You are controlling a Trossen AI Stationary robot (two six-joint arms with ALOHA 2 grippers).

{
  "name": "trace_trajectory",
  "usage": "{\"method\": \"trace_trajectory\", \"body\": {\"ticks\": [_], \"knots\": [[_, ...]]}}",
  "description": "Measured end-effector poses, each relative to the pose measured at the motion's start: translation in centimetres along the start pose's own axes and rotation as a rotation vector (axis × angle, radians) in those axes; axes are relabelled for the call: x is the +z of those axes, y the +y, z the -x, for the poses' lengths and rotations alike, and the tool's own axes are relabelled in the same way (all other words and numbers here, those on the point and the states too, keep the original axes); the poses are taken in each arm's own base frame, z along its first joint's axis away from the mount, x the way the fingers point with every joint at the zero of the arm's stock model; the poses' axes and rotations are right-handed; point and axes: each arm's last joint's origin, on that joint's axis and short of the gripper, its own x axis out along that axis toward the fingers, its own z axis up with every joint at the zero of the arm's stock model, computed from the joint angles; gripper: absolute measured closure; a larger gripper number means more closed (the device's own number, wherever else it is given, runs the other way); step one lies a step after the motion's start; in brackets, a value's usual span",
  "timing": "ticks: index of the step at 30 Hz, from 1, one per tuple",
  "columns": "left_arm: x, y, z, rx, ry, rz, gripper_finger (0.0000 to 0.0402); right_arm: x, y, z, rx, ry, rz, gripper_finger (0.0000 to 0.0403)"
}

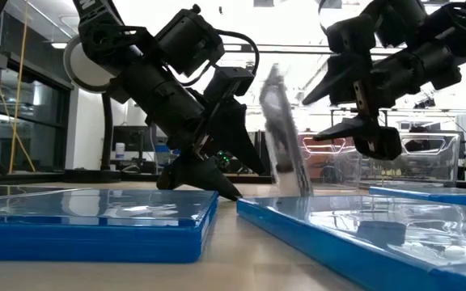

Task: Pick & place jewel cases by type
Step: Put the right black CD case into the right transparent bin

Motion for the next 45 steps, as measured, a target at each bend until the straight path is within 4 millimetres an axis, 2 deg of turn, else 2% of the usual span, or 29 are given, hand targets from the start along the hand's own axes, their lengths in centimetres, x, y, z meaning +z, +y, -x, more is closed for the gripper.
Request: {"method": "trace_trajectory", "body": {"ticks": [17,29,37,45], "knots": [[0.2,-0.3,0.0,-0.036,-0.034,-0.004,0.0166,-0.2,0.1,0.0,-0.011,-0.049,0.013,0.0179],[0.6,-0.7,0.0,-0.059,-0.079,-0.015,0.0166,-1.2,-1.6,0.2,-0.217,-0.026,-0.167,0.0179],[0.8,-0.8,0.0,-0.079,-0.1,-0.022,0.0166,-2.2,-2.5,0.4,-0.323,0.027,-0.192,0.0179],[0.8,-0.4,0.0,-0.049,-0.062,-0.083,0.0166,-2.4,-2.7,0.5,-0.348,0.057,-0.195,0.0179]]}}
